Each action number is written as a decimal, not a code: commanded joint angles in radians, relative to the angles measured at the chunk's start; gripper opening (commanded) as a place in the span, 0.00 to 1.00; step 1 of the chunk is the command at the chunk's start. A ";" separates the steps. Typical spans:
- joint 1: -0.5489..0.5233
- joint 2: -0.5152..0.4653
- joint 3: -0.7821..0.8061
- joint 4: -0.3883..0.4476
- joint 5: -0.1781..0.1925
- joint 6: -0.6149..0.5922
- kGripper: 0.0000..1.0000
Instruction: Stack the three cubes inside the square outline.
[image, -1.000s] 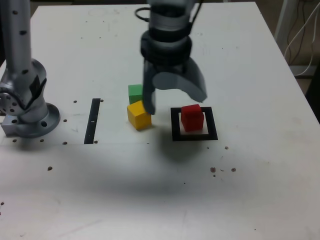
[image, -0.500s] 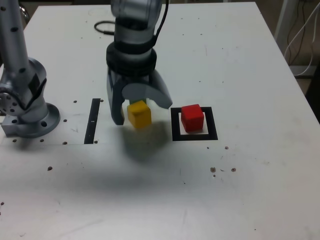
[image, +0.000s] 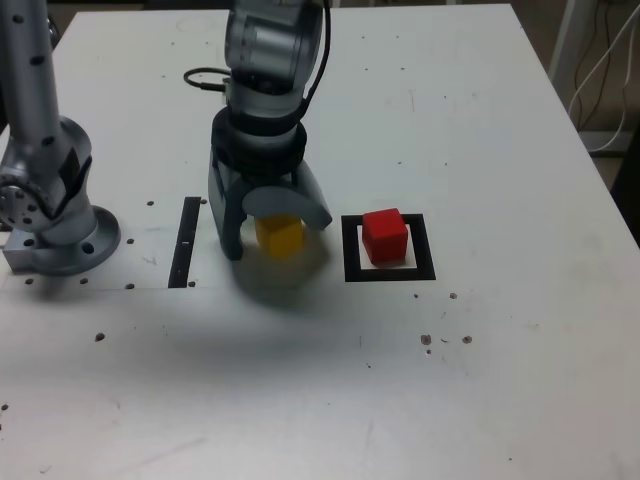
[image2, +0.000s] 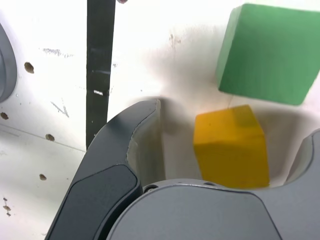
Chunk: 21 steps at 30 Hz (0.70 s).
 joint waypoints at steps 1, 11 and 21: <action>0.006 0.015 0.001 -0.006 0.002 0.000 0.91; 0.007 0.036 -0.004 -0.041 -0.004 0.016 0.76; 0.007 0.045 0.001 -0.063 0.021 0.017 0.45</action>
